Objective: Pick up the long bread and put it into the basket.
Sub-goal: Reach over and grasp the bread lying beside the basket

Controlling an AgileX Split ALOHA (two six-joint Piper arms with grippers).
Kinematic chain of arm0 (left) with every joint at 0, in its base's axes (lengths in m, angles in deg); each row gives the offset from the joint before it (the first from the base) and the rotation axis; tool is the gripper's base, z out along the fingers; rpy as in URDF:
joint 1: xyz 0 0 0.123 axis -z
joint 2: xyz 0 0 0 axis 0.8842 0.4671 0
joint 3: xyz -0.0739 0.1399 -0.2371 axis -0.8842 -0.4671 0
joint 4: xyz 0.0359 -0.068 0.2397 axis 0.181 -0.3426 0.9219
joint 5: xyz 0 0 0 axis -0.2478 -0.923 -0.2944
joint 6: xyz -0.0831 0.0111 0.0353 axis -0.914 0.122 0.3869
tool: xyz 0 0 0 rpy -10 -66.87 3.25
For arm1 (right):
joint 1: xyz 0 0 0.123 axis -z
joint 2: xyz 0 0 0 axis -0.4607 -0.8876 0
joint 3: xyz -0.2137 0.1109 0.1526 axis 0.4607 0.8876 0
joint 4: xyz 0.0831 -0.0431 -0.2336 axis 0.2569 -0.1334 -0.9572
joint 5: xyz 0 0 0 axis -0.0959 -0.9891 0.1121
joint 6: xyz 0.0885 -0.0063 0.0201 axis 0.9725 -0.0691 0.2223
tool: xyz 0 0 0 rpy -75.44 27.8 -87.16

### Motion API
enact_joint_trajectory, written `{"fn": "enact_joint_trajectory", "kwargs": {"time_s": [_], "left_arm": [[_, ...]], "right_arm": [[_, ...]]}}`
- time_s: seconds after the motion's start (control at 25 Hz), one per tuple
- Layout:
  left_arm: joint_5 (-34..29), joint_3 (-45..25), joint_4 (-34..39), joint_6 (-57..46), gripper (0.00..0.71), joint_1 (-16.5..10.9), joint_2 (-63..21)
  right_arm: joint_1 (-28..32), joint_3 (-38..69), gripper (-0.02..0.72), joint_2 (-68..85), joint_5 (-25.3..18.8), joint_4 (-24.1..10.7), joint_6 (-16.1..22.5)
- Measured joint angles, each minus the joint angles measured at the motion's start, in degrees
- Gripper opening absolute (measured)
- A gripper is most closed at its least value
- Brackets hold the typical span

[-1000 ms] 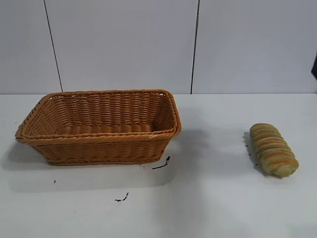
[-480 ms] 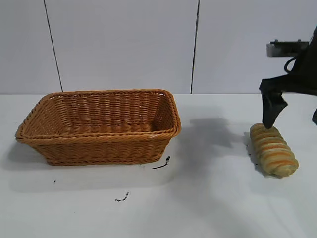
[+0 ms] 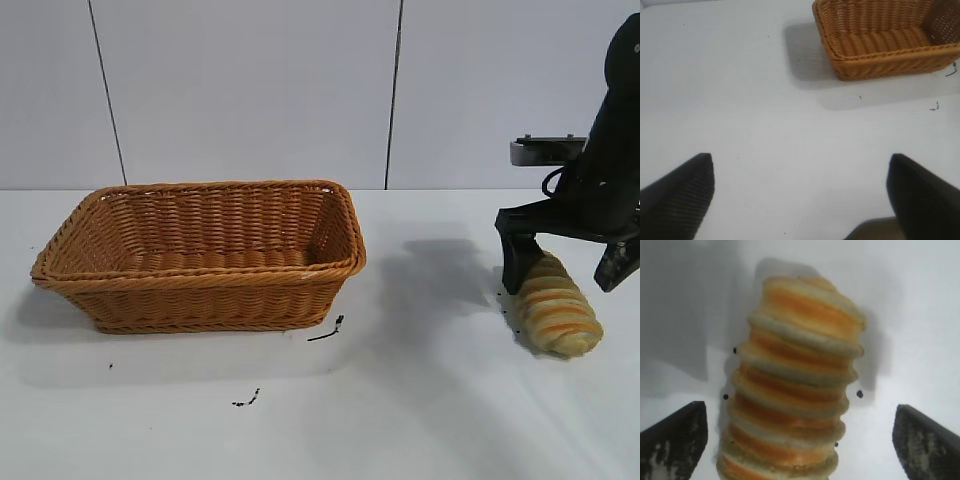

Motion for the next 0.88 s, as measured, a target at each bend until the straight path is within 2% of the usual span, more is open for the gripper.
{"fn": "enact_joint_trajectory", "kwargs": {"time_s": [0.24, 0.88], "left_arm": [[0.0, 0.0, 0.0, 0.0, 0.696, 0.0, 0.0], [0.0, 0.0, 0.0, 0.0, 0.696, 0.0, 0.0]], "right_arm": [[-1.0, 0.0, 0.693, 0.0, 1.0, 1.0, -0.8], [-1.0, -0.3, 0.693, -2.6, 2.7, 0.3, -0.6]]}}
